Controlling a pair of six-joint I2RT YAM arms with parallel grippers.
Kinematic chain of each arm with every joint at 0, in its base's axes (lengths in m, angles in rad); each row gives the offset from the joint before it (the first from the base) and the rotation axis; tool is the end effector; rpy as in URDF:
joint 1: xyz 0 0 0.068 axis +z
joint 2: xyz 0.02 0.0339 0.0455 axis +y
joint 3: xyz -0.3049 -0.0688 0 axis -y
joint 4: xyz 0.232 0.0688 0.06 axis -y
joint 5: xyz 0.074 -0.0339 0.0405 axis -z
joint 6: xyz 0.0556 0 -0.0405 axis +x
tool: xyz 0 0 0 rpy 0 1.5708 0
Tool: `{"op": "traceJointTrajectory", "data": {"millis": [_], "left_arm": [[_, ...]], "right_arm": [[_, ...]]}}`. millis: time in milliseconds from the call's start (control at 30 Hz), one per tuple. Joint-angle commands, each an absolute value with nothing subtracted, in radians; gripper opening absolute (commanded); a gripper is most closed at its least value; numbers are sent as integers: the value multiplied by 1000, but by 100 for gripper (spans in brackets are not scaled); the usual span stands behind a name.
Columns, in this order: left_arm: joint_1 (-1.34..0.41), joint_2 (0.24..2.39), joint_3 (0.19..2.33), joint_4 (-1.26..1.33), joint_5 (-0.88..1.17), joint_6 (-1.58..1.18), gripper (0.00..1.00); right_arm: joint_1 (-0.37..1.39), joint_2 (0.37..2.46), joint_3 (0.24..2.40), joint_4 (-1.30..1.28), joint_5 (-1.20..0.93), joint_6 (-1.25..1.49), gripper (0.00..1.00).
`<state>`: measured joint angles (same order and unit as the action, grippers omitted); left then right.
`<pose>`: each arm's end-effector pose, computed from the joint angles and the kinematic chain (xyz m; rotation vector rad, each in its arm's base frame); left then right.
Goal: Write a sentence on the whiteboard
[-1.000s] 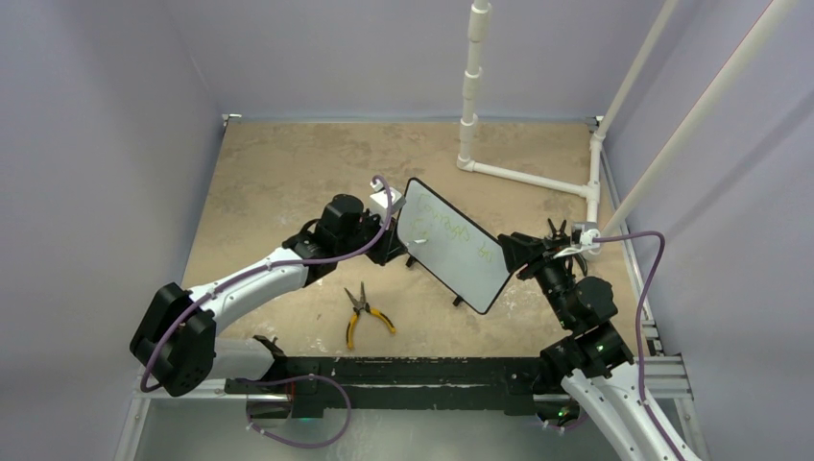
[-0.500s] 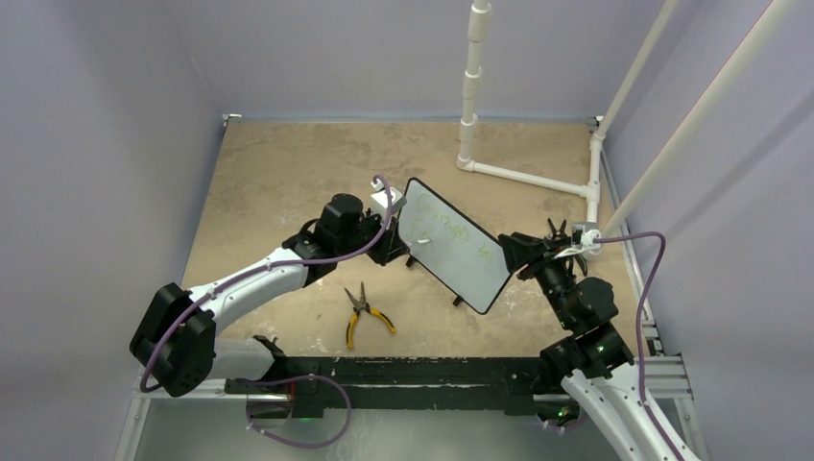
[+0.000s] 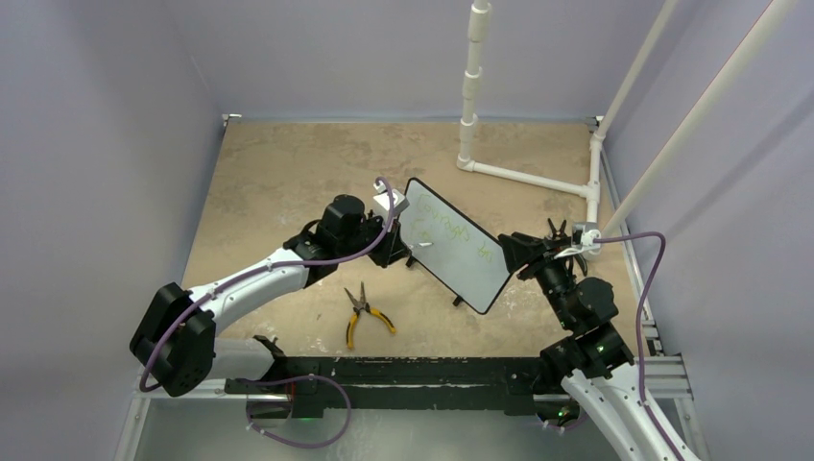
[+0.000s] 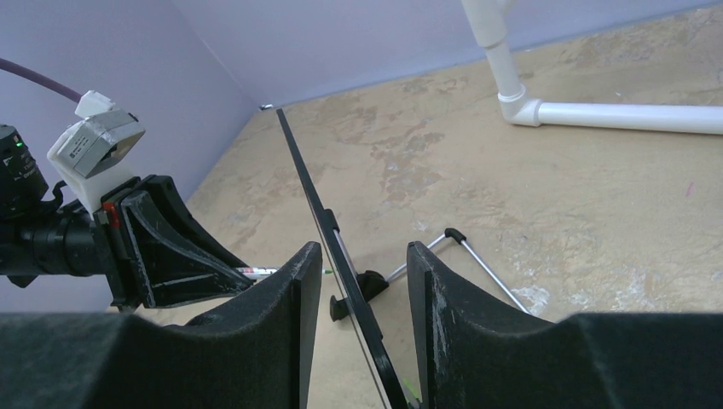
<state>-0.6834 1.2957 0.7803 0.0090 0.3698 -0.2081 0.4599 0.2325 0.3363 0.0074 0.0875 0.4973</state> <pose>0.2034 -0.1915 0.2838 0.7401 2.0443 -0.9134 0.0706 0.0296 0.2818 0.1014 1.4970 0.7133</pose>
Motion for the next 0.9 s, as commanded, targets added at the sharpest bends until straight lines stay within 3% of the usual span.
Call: {"op": "traceJointTrajectory", "data": {"millis": [0, 400, 867], "left_arm": [[-688, 1277, 799, 27, 370, -191, 0], [-680, 1140, 774, 38, 334, -203, 0], [-681, 1220, 811, -49, 284, -185, 0]], "right_arm": [[464, 221, 345, 26, 98, 489, 44], [465, 215, 345, 23, 97, 489, 45], [464, 216, 345, 25, 91, 486, 45]]}}
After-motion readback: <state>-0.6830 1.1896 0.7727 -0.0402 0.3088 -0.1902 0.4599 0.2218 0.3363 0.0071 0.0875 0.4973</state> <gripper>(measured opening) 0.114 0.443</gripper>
